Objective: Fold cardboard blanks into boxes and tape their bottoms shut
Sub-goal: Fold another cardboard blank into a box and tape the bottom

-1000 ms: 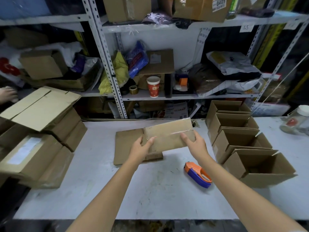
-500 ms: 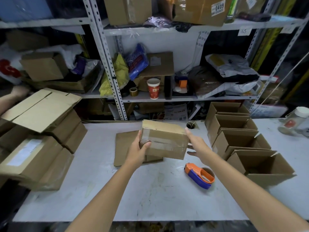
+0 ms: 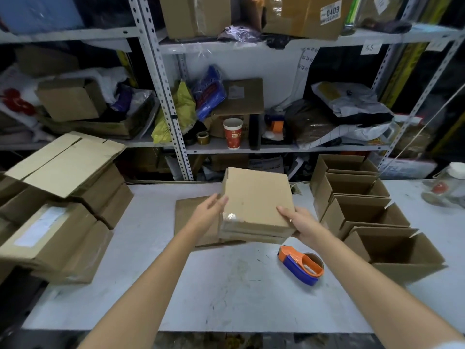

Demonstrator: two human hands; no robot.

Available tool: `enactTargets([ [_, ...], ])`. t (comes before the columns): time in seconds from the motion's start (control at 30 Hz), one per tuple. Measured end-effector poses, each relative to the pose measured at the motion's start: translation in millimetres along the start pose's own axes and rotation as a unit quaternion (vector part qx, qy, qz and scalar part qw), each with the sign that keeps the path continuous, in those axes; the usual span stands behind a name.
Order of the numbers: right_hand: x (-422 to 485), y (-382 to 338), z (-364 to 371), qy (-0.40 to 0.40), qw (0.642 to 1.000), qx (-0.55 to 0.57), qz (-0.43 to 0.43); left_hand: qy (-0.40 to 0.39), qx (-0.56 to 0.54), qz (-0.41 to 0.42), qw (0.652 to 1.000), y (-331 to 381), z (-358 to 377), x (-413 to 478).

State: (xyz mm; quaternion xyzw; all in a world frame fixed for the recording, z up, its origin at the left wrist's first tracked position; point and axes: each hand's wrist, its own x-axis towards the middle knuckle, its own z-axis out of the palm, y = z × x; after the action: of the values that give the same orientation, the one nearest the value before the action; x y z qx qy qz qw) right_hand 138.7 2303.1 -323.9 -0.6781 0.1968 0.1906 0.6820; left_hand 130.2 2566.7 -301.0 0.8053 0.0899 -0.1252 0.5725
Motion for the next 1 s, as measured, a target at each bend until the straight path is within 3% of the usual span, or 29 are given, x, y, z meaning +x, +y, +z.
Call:
enactTargets([
  [0.1,-5,7,13,-0.006,0.99,-0.06,-0.128,0.007,-0.044,-0.06,0.997,3,-1,6],
  [0.2,-6,18,23,-0.011,0.98,-0.085,-0.179,0.042,-0.056,-0.015,0.997,-7,10,5],
  [0.33,-7,28,21,-0.003,0.977,-0.13,-0.17,0.064,-0.073,0.038,0.995,-22,15,-3],
  [0.43,-11,19,21,-0.009,0.985,-0.099,-0.139,0.054,-0.067,0.052,0.995,-28,15,-3],
  [0.63,-9,-4,25,0.076,0.997,-0.017,0.02,0.011,-0.047,0.056,0.997,-35,13,1],
  [0.83,-3,0,28,0.086,0.994,-0.06,-0.042,-0.041,-0.104,0.005,0.994,-21,9,12],
  [1.0,8,7,13,0.132,0.977,-0.12,-0.114,-0.066,-0.099,0.011,0.993,-5,24,43],
])
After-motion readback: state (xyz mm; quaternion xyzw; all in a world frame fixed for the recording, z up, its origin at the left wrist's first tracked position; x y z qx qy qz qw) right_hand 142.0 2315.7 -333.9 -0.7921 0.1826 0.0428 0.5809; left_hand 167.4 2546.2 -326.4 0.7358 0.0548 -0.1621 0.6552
